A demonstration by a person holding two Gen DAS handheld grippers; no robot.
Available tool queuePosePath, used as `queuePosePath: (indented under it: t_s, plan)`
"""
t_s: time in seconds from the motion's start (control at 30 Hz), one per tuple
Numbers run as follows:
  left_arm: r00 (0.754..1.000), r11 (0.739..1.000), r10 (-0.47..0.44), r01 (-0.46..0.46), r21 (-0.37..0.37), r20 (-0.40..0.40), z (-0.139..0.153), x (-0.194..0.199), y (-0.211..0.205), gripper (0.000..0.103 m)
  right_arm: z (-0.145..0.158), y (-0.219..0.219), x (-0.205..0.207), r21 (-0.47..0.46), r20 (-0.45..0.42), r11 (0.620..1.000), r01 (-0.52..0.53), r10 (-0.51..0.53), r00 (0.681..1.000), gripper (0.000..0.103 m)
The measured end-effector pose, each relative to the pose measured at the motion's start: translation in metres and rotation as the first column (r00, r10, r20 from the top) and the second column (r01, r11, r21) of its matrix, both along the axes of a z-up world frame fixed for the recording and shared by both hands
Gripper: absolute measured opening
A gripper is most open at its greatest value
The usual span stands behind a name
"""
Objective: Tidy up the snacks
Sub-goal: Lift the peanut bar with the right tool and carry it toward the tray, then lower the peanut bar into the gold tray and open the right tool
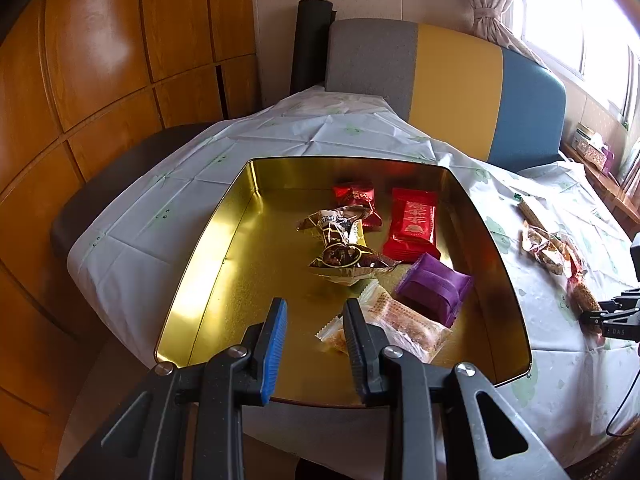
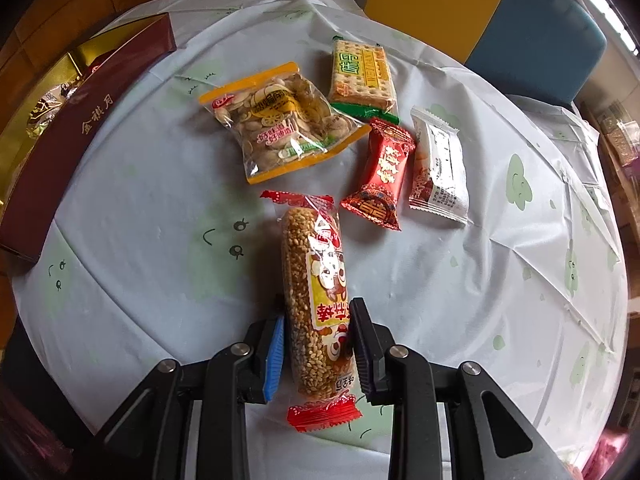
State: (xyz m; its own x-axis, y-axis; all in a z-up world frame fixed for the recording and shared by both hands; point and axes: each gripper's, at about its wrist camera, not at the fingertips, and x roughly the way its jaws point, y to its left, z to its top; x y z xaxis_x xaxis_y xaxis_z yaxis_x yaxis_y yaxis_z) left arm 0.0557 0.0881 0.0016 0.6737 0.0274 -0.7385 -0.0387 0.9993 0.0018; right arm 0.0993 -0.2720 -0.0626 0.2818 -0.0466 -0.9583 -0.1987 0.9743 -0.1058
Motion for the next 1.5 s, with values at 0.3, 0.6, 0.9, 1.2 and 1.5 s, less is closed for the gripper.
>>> queuePosePath:
  t_s: [0.3,0.6,0.9,1.2,1.5]
  plan:
    - [1.000,1.000,0.017,-0.017,-0.010,-0.008,-0.004,0.002,0.006,0.029,0.002,0.006,-0.020,0.027,-0.017,0.999,0.024,-0.024,1.000,0.029]
    - [1.000,1.000,0.019,-0.019,-0.020,-0.003,-0.005,0.002,0.010,0.029,0.000,0.004,-0.026,0.029,-0.013,0.999,0.034,-0.034,0.999,0.029]
    - [1.000,0.999,0.017,-0.017,-0.028,0.000,-0.004,0.000,0.011,0.029,0.000,0.005,-0.026,0.066,-0.009,0.996,0.062,-0.062,0.998,0.029]
    - [0.999,0.999,0.034,-0.033,-0.034,0.006,-0.003,0.002,0.016,0.029,0.009,0.042,-0.023,0.162,0.008,0.987,0.010,-0.011,1.000,0.028]
    - [0.999,0.998,0.042,-0.041,-0.039,0.011,-0.002,0.001,0.020,0.029,0.027,0.079,-0.016,0.279,0.024,0.960,-0.016,0.009,1.000,0.028]
